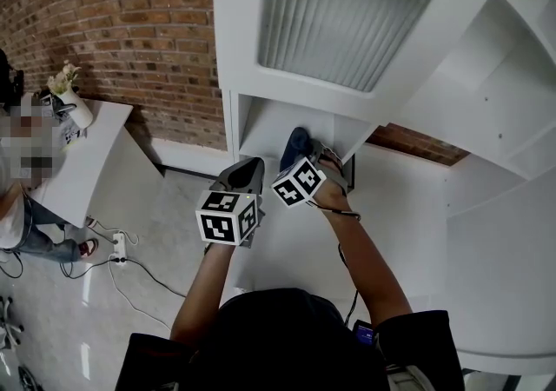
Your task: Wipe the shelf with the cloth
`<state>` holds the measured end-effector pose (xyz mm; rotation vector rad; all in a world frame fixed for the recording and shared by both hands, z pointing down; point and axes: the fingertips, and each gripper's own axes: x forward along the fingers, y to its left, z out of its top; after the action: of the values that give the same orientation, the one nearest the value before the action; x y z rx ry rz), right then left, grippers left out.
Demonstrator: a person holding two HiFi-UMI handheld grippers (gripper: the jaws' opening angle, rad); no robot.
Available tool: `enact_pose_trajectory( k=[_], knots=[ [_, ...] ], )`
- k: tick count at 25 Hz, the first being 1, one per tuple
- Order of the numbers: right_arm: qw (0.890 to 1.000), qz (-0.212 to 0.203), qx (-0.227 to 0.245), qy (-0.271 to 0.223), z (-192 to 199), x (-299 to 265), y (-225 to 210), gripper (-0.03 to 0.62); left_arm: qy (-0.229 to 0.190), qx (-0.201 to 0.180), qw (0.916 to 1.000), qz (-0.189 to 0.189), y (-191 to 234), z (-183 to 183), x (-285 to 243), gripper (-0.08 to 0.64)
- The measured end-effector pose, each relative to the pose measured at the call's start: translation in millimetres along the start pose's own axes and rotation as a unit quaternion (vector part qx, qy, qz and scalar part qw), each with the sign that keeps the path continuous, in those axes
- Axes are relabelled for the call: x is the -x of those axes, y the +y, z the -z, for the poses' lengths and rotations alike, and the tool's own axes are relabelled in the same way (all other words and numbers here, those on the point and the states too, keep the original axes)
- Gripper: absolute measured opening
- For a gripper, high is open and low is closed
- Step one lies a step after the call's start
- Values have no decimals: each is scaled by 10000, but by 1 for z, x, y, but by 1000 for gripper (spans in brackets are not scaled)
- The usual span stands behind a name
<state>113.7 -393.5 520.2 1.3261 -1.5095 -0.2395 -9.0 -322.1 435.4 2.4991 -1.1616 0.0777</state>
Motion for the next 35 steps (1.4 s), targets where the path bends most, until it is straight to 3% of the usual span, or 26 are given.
enact_pose_trajectory(
  k=[9,17,28,35],
  knots=[
    [9999,-10,-155,-34,1,0,-2,83,-7,-19,10000,-70,3,-1,7,17],
    [9921,-296,-1100,-517,-20,26,-12,83,-146,-171,9996,-163,11,-19,20,17],
    [9573,-575,-2275,-1688,-75,91,-30,83,-650,-466,9966,-217,20,-71,44,17],
    [9312,-694,-2835,-2183,-97,126,-31,83,-685,-540,9959,-242,24,-71,64,17]
  ],
)
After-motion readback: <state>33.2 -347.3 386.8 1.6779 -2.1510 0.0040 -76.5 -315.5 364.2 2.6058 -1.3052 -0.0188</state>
